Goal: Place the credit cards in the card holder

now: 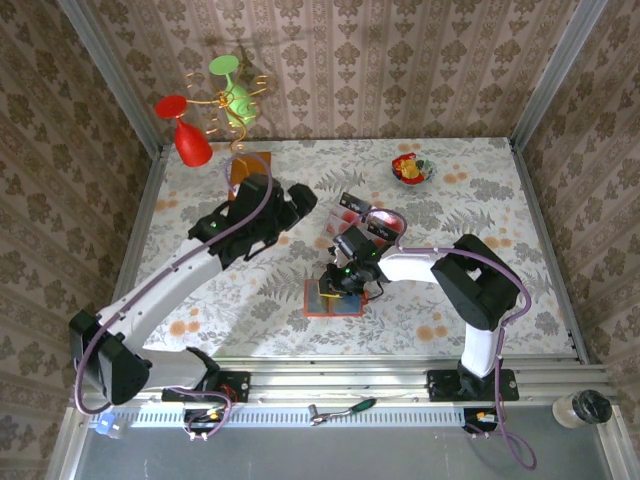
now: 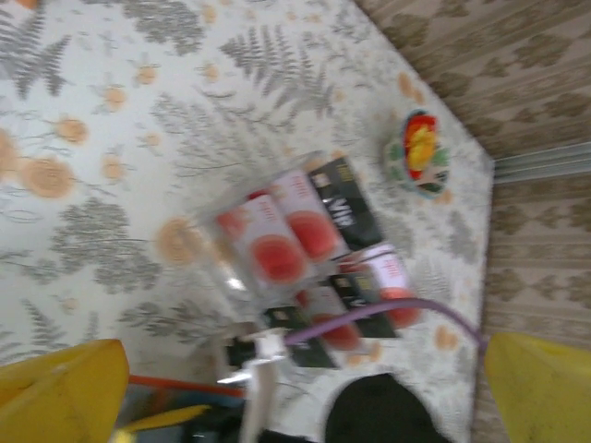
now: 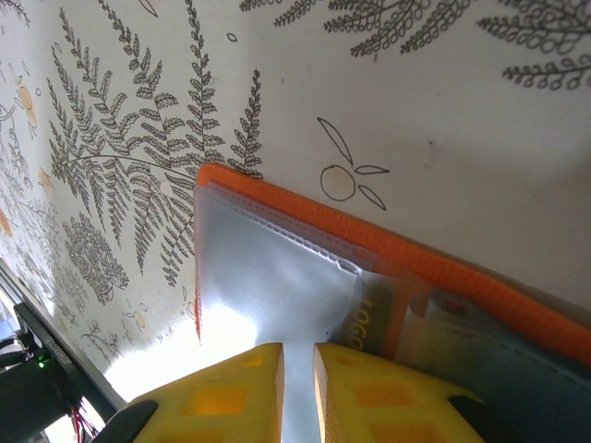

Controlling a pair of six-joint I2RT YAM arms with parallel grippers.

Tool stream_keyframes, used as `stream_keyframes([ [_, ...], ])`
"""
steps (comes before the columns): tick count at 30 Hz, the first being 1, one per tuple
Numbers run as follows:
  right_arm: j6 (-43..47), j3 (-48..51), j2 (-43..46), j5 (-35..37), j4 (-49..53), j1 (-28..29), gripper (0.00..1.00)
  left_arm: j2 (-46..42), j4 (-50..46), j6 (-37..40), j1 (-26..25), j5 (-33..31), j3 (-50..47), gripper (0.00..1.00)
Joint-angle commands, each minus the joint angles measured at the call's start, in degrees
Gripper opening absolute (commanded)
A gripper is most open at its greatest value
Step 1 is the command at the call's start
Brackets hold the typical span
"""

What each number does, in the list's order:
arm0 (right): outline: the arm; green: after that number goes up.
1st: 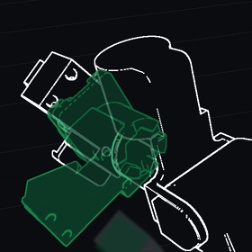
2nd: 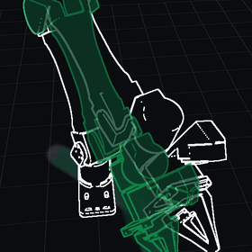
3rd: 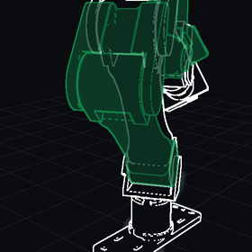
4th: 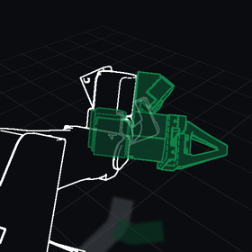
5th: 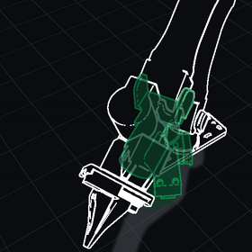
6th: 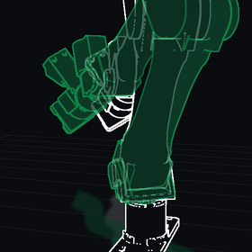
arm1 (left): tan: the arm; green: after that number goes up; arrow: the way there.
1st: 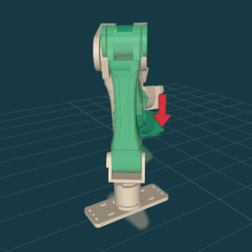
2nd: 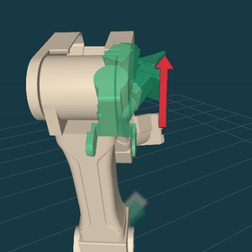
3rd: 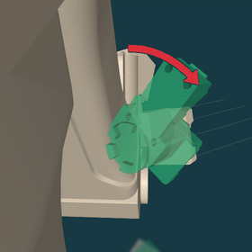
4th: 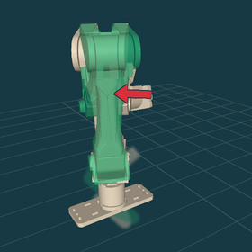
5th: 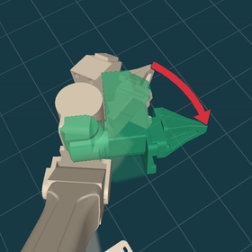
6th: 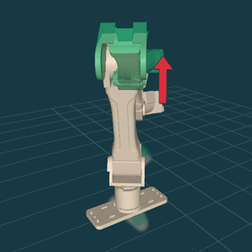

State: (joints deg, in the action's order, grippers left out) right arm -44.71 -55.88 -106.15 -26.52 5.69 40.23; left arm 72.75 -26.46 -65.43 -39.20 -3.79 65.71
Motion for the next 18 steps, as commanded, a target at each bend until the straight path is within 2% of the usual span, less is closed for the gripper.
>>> stream_keyframes([
  [1, 1.21, 2.01, -2.93, 4.83, 1.83, -0.85, 0.2, -3.18, 4.55, 6.05, 2.08, -0.69, -5.81, 1.0],
  [5, 1.28, 1.87, -1.6, 5.07, 2.02, -0.85, 0.2, -5.79, 9.05, 11.08, 4.11, 2.84, -14.85, 1.0],
  [11, 0.99, 1.87, 0.62, 5.32, 2.64, -0.85, 0.2, -6.83, 12.97, 17.36, 4.05, 6.3, -23.03, 1.0],
  [18, 2.02, -0.56, 5.11, 6.56, 6.17, -1.07, 0.21, -6.34, 14.08, 22.43, 2.48, 3.59, -27.11, 1.0],
])
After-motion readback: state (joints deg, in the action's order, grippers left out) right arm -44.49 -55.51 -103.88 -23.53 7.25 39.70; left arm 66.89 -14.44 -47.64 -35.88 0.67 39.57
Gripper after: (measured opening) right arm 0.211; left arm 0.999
